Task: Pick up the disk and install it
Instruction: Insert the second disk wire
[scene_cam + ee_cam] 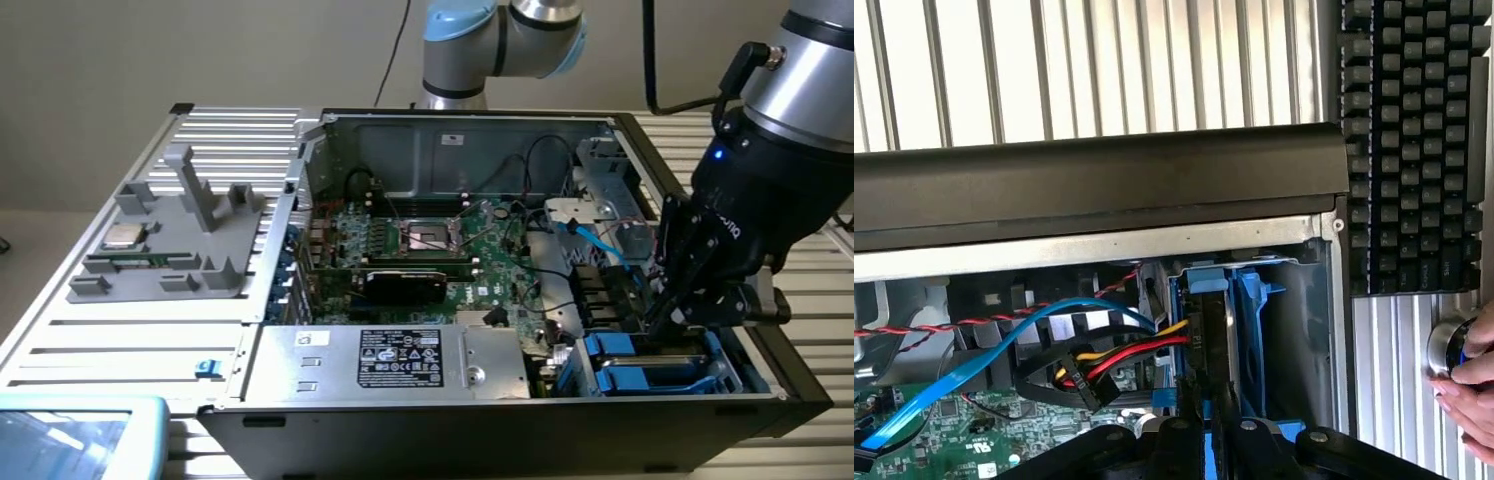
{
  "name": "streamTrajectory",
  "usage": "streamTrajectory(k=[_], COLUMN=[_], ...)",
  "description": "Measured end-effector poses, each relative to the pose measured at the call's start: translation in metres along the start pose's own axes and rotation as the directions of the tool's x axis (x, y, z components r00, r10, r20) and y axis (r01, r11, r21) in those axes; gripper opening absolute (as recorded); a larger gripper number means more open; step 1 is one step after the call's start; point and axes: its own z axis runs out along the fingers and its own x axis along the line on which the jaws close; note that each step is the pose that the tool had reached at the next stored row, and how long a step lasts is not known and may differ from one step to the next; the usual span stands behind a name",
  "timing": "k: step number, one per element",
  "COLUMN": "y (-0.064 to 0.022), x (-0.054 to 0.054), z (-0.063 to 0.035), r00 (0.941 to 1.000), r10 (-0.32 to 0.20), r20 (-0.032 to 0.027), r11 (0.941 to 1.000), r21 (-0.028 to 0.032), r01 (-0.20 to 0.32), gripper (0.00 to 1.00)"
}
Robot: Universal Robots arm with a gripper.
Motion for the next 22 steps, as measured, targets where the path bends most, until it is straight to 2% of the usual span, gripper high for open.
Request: streamTrajectory(k=[9, 17, 22], y=[0.0021, 0.0033, 0.0036], x=[0.001, 0.001, 0.002], z=[0.0040, 0.0095, 0.0140], r00=[1.0000, 0.9998, 0.9997], r10=[0.000, -0.001, -0.002], r20=[-0.0041, -0.0198, -0.0260], r11=[1.0000, 1.0000, 1.0000], r21=[0.0004, 0.0021, 0.0026], r01=[0.000, 0.002, 0.002], gripper=[0.16, 0.16, 0.16])
